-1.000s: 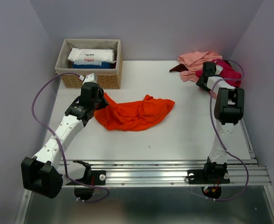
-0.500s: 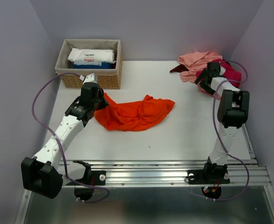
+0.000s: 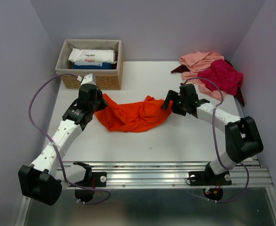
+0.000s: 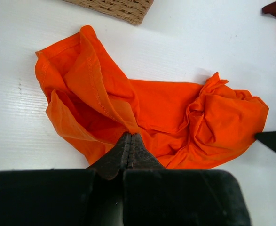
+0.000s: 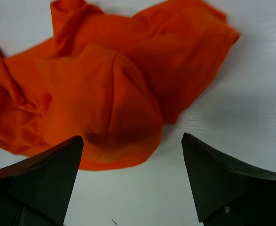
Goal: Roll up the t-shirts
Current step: Flatten out the T-shirt at the center of the board.
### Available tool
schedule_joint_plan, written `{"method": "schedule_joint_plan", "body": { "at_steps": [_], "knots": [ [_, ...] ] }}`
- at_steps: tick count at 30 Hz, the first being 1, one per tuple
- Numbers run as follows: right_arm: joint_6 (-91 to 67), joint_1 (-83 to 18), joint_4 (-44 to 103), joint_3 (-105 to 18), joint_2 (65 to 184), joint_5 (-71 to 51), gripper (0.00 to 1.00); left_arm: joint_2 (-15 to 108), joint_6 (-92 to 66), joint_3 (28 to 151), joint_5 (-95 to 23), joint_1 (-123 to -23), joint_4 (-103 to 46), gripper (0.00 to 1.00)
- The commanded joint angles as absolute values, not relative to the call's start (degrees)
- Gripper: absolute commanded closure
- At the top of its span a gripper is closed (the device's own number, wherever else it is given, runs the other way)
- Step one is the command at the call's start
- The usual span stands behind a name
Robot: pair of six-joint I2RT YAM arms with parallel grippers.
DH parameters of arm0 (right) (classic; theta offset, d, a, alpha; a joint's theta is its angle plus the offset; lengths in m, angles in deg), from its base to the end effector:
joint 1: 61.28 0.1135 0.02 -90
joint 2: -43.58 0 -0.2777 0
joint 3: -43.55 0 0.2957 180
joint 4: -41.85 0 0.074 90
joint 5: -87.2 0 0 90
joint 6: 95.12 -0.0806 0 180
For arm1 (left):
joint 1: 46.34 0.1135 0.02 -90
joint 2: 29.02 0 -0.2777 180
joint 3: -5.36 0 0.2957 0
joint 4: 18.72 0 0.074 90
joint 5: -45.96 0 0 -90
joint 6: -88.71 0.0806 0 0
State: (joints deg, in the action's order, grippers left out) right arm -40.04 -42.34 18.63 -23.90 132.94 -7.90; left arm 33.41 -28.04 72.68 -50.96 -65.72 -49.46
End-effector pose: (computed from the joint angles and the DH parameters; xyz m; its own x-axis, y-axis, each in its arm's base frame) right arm 0.3761 0.1366 0.1715 -0.7687 0.3390 -0.5424 0.0700 0.8875 0.4555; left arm 0.3095 -0.0986 0.3177 -0.4695 -0.3085 -0.8273 0.0177 0.9335 -0.3582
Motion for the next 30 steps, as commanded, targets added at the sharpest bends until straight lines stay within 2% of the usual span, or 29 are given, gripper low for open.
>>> {"method": "schedule_joint_plan", "body": {
  "at_steps": [1, 2, 4, 5, 7, 8, 9, 10, 13, 18, 22, 27, 30],
  "knots": [
    [-42.73, -39.93, 24.76, -21.94, 134.70, -12.54, 0.12, 31.18, -26.87, 72.17, -52.30, -65.68, -48.97, 1.00],
    [-43.00, -39.92, 24.78, -22.11, 135.67, -12.55, 0.12, 31.09, -26.96, 72.26, -52.22, -65.68, -48.97, 1.00],
    [-44.05, -39.39, 27.85, -23.16, 137.87, -14.04, 0.23, 31.18, -26.96, 72.43, -52.13, -65.68, -48.97, 1.00],
    [-44.15, -38.78, 27.85, -24.21, 139.97, -14.83, 0.43, 31.18, -27.04, 72.52, -52.13, -65.68, -49.06, 1.00],
    [-44.32, -38.78, 26.46, -27.72, 140.96, -14.05, 0.72, 31.35, -27.05, 73.22, -52.39, -65.68, -49.24, 1.00],
    [-44.32, -38.78, 25.58, -28.61, 140.35, -13.44, 0.82, 31.44, -27.05, 73.57, -52.57, -65.59, -49.50, 1.00],
    [-44.32, -38.78, 25.13, -29.58, 139.73, -12.04, 0.96, 31.62, -27.05, 74.01, -52.83, -65.59, -49.59, 1.00],
    [-43.45, -38.78, 24.35, -30.80, 139.12, -10.89, 0.99, 32.14, -27.05, 75.23, -53.35, -65.50, -49.59, 1.00],
    [-39.86, -38.78, 18.47, -39.58, 137.97, -4.57, 0.99, 34.51, -26.17, 81.10, -53.97, -65.50, -49.94, 1.00],
    [-37.47, -44.13, 12.04, -58.71, 136.30, -1.15, 0.99, 38.12, -23.09, 95.26, -48.88, -63.05, -50.38, 1.00],
    [-34.14, -45.19, 10.54, -65.43, 130.35, 3.17, 0.95, 39.18, -22.13, 106.77, -44.50, -57.61, -49.86, 1.00],
    [-32.02, -45.19, 10.72, -59.14, 119.09, 10.47, 0.98, 36.90, -22.91, 108.38, -40.97, -55.13, -48.01, 1.00],
    [-31.49, -45.19, 10.71, -49.91, 109.19, 12.05, 0.99, 34.61, -24.40, 106.98, -38.16, -54.87, -48.09, 1.00]
  ]
}}
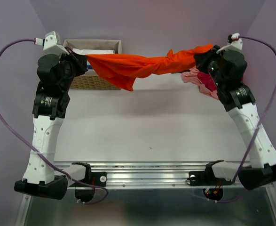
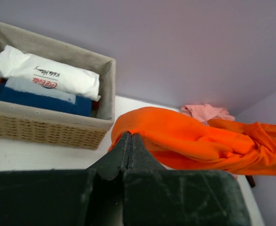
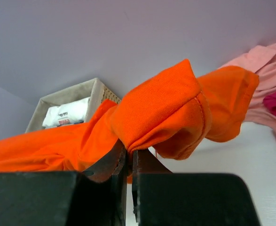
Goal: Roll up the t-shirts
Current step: Flatten out the T-shirt at the center of the board.
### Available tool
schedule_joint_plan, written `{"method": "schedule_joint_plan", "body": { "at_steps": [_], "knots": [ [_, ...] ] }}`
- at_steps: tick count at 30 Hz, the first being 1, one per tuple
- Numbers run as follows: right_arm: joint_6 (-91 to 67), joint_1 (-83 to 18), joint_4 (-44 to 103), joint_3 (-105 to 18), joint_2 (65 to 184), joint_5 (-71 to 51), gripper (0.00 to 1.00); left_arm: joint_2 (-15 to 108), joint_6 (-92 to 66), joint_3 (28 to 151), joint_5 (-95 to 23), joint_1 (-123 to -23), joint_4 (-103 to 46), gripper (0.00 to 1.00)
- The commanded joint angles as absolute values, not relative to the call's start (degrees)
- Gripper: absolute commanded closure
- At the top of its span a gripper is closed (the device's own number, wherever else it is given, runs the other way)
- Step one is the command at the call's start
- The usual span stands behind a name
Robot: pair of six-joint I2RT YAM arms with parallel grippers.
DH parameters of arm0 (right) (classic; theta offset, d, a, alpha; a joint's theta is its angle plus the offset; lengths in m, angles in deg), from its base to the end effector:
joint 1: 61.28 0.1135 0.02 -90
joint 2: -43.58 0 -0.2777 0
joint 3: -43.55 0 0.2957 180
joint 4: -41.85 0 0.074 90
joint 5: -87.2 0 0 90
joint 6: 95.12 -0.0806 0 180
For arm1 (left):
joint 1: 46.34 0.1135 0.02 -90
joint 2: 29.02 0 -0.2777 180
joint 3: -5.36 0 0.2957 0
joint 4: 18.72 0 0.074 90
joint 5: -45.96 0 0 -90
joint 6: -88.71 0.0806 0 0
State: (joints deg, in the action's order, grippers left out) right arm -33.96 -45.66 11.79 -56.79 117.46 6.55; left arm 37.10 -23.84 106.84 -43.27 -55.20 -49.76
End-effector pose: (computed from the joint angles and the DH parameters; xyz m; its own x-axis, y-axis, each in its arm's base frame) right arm 0.3510 0.0845 0.5024 -0.1058 0.4646 -0.8792 -0.0668 0.8788 0.4725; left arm 0.2991 -0.0477 0.5502 0.0046 -0.3888 -0.9213 0.1830 0.9061 -0.3815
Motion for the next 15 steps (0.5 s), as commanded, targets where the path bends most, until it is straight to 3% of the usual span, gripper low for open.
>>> {"method": "schedule_joint_plan", "body": {
  "at_steps": [1, 7, 15],
  "knots": [
    [-30.88, -45.19, 10.54, -46.06, 106.71, 12.23, 0.99, 33.39, -24.58, 106.10, -36.50, -54.87, -48.44, 1.00],
    [-28.68, -45.19, 5.18, -42.86, 94.74, 14.16, 0.99, 30.57, -23.97, 104.78, -33.23, -54.87, -51.34, 1.00],
    [-29.65, -45.19, 9.82, -36.80, 103.94, 17.42, 0.99, 39.16, -26.08, 94.94, -34.99, -54.87, -48.02, 1.00]
  ]
}}
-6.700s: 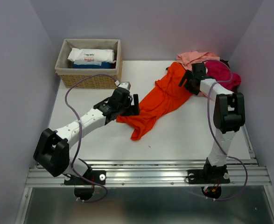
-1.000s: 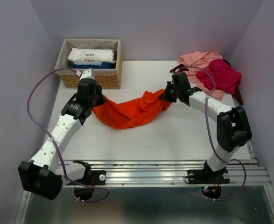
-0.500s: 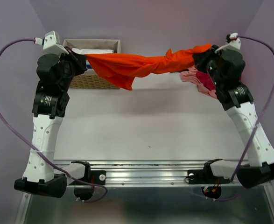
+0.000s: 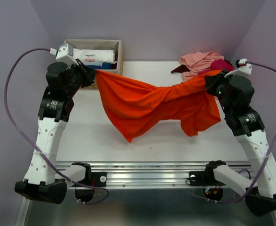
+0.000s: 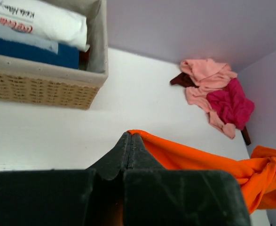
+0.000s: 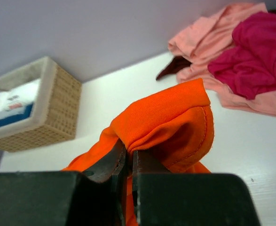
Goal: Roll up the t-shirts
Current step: Flatten out the T-shirt at the center of the board.
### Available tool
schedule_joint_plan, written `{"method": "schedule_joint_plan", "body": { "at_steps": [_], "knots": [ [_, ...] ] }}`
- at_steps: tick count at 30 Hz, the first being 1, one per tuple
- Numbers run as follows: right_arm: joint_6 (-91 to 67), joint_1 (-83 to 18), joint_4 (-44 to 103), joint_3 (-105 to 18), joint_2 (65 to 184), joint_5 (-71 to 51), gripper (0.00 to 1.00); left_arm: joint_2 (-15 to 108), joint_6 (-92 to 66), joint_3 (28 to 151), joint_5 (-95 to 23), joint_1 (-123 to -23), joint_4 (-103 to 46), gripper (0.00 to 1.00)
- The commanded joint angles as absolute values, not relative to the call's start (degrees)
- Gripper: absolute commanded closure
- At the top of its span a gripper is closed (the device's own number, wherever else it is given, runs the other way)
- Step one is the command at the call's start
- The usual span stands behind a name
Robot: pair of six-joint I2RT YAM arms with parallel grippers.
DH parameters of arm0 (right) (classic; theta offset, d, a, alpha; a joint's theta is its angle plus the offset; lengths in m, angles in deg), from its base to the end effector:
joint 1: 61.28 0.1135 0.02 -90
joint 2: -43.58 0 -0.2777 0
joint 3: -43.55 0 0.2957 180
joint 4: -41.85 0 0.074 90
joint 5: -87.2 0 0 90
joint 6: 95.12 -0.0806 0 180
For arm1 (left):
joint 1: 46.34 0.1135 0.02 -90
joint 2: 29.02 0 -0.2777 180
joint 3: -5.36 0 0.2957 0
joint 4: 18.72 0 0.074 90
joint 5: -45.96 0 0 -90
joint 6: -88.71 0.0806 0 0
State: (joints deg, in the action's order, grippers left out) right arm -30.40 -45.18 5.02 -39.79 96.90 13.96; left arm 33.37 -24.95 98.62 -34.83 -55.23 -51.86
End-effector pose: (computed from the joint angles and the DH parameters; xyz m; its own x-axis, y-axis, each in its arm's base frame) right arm 0.2565 0.0498 0.4662 -0.0989 0.3970 -0.9125 0.0573 0.9177 0.3931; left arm 0.2930 -0.0589 0.5052 -0.1605 -0.3759 -0.9127 0.2687 0.8731 -0.4068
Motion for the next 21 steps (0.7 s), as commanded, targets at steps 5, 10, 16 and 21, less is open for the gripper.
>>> {"method": "schedule_joint_plan", "body": {
  "at_steps": [5, 10, 16, 21],
  "knots": [
    [-27.27, -45.19, 14.06, -42.14, 122.03, 19.26, 0.73, 53.74, -25.20, 95.88, -37.00, -54.69, -45.45, 0.61],
    [-28.75, -47.74, 8.53, -49.36, 137.70, 19.79, 0.32, 58.27, -24.41, 99.25, -38.51, -54.86, -48.10, 0.27],
    [-32.10, -48.97, 9.75, -39.37, 131.74, 14.80, 0.29, 45.80, -23.09, 91.34, -42.80, -58.37, -49.14, 0.33],
    [-36.57, -48.97, 9.66, -27.59, 122.70, 8.12, 0.30, 39.27, -28.69, 78.95, -48.08, -72.57, -51.87, 0.40]
  ]
}}
